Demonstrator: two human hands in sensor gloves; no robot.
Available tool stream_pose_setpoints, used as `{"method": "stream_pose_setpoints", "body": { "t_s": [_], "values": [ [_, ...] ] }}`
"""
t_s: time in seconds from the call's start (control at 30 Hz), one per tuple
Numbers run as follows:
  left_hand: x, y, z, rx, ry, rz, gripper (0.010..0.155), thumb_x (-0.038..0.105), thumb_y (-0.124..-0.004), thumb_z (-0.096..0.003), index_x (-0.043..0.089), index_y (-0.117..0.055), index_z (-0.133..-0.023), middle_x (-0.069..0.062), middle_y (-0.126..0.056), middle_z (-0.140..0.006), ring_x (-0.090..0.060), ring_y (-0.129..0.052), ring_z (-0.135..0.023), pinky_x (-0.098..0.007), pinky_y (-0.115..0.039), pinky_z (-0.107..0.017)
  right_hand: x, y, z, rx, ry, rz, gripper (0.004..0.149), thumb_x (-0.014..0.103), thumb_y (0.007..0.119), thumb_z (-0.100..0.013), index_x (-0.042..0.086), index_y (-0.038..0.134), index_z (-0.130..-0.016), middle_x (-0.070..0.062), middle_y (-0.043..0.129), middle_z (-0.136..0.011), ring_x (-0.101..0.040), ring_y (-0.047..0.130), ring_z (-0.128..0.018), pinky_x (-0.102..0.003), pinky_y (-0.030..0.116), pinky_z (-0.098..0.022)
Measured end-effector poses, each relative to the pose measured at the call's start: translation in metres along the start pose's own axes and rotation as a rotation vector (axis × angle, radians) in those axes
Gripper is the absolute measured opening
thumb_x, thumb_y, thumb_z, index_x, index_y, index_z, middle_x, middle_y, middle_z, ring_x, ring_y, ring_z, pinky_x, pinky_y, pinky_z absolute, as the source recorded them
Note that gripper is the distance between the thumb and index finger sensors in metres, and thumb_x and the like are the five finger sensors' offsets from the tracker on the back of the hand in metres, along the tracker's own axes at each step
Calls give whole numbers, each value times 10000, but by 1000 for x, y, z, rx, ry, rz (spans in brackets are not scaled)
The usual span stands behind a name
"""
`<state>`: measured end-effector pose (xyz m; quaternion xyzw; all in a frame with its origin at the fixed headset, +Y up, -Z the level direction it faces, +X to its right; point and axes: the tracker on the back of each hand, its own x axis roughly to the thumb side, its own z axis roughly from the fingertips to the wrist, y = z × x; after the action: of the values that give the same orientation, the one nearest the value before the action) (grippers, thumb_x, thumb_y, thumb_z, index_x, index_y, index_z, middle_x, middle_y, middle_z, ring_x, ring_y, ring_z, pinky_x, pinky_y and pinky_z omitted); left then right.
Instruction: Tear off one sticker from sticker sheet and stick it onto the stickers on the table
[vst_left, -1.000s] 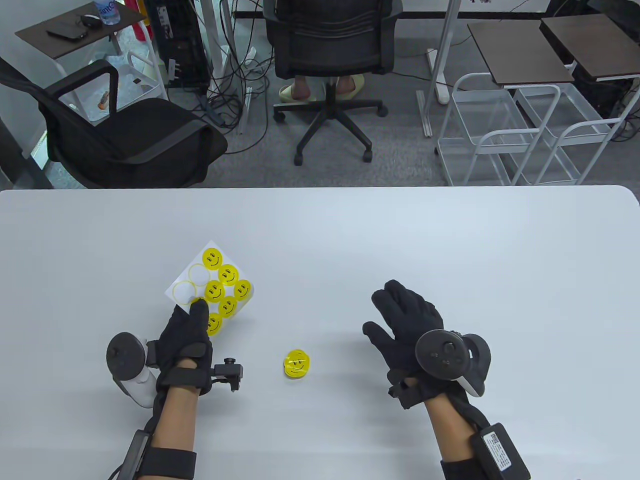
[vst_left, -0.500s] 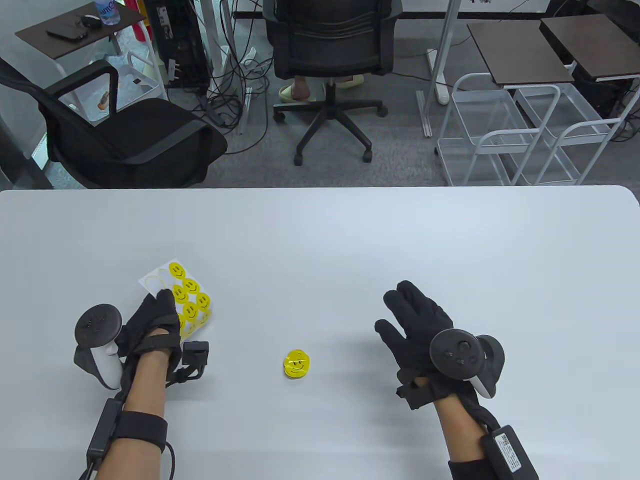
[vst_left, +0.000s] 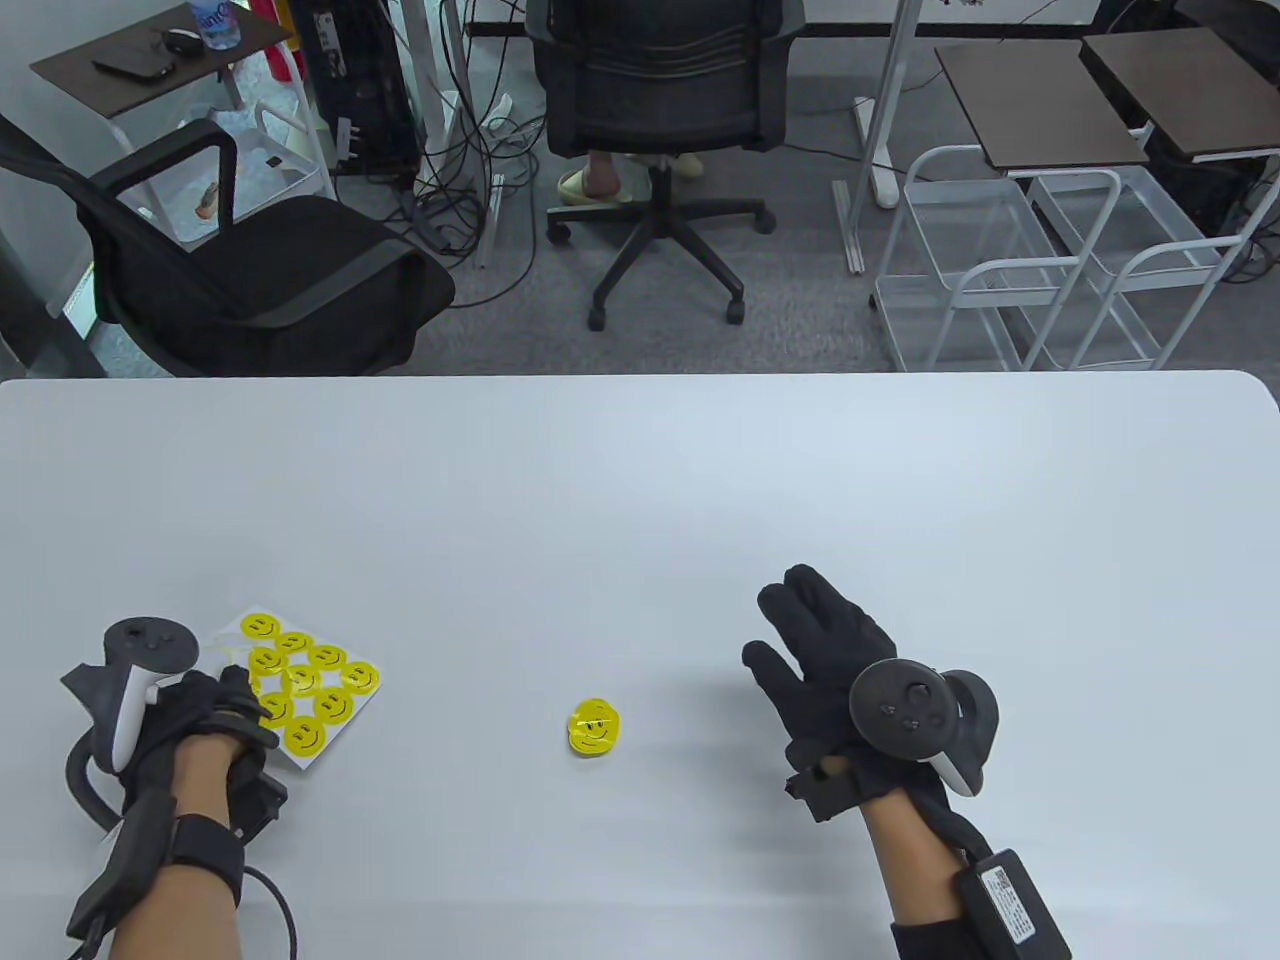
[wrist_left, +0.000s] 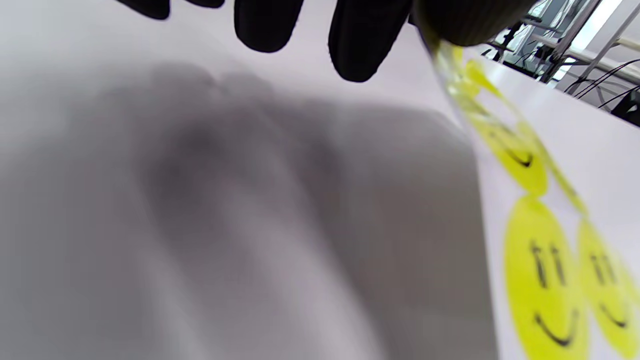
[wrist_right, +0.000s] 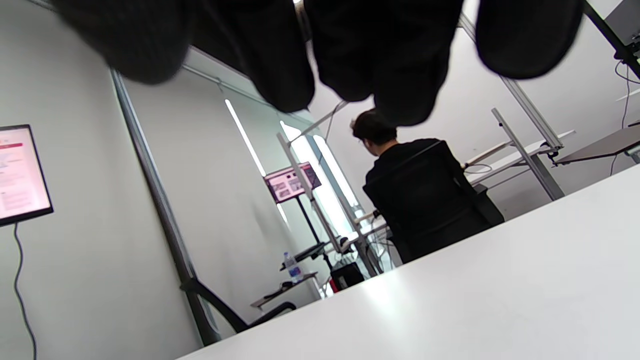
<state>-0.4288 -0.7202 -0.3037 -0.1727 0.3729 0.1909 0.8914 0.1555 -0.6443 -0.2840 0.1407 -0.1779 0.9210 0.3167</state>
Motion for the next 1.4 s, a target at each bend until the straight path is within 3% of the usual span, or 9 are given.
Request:
{"method": "stream_pose_setpoints", "body": {
  "t_s": [0.27, 0.4, 0.6, 0.77, 0.8, 0.9, 1.0, 1.2, 1.4],
  "values": [
    [-2, -22, -13, 34, 26, -189, 782, 601, -553, -536, 178, -365, -1165, -263, -248, -1201, -580, -183, -1029, -664, -374, -731, 1, 10, 0, 42, 8, -3, 647, 517, 704, -503, 115, 725, -1009, -236, 671, -1100, -519, 789, -883, -766, 616, -601],
    [1, -23, -15, 138, 43, -288, 868, 654, -588, -506, 143, -318, -1154, -273, -248, -1192, -576, -226, -1040, -650, -419, -733, 1, 12, 0, 52, 14, -9, 651, 519, 701, -504, 112, 721, -1012, -238, 663, -1103, -517, 789, -881, -766, 616, -599],
    [6, 0, -3, 283, -2, -234, 900, 670, -569, -489, 121, -274, -1138, -251, -239, -1191, -562, -233, -1047, -644, -416, -744, 1, 14, -1, 66, 13, -1, 649, 517, 703, -504, 114, 722, -1012, -240, 667, -1101, -519, 785, -885, -770, 609, -601],
    [48, 32, 34, 423, -269, -161, 876, 672, -596, -483, 175, -314, -1147, -201, -255, -1211, -530, -216, -1070, -639, -407, -760, -1, 13, -1, 67, 26, 36, 655, 524, 706, -499, 116, 724, -1011, -235, 671, -1101, -538, 750, -910, -781, 584, -611],
    [61, 36, 45, 445, -375, -144, 875, 669, -602, -482, 179, -314, -1147, -196, -257, -1213, -528, -215, -1073, -637, -411, -764, -2, 12, 0, 64, 28, 29, 659, 533, 698, -497, 121, 727, -1011, -236, 669, -1103, -539, 748, -914, -782, 582, -614],
    [89, 36, 72, 477, -637, -99, 867, 659, -635, -481, 210, -310, -1148, -163, -253, -1223, -505, -192, -1081, -632, -400, -770, -3, 11, 1, 56, 22, 6, 669, 547, 693, -484, 131, 738, -1007, -237, 667, -1107, -553, 723, -933, -791, 561, -622],
    [113, 29, 101, 523, -814, -101, 876, 672, -650, -475, 219, -318, -1147, -144, -283, -1228, -492, -200, -1089, -632, -397, -772, -4, 8, 1, 43, 22, 40, 676, 557, 689, -480, 139, 737, -1009, -229, 664, -1113, -559, 701, -952, -795, 550, -628],
    [148, 19, 151, 535, -1017, -138, 894, 698, -649, -472, 231, -315, -1157, -139, -274, -1238, -473, -177, -1099, -622, -397, -781, -8, 3, 1, 24, 42, 43, 688, 569, 685, -473, 149, 728, -1017, -224, 657, -1121, -573, 652, -978, -808, 511, -638],
    [166, -4, 169, 462, -1094, -130, 890, 691, -640, -486, 221, -306, -1163, -137, -283, -1243, -469, -171, -1103, -623, -382, -782, -9, -1, 4, 11, 42, 48, 660, 578, 684, -468, 197, 766, -1000, -158, 695, -1128, -574, 651, -983, -808, 500, -639]
  ]
}}
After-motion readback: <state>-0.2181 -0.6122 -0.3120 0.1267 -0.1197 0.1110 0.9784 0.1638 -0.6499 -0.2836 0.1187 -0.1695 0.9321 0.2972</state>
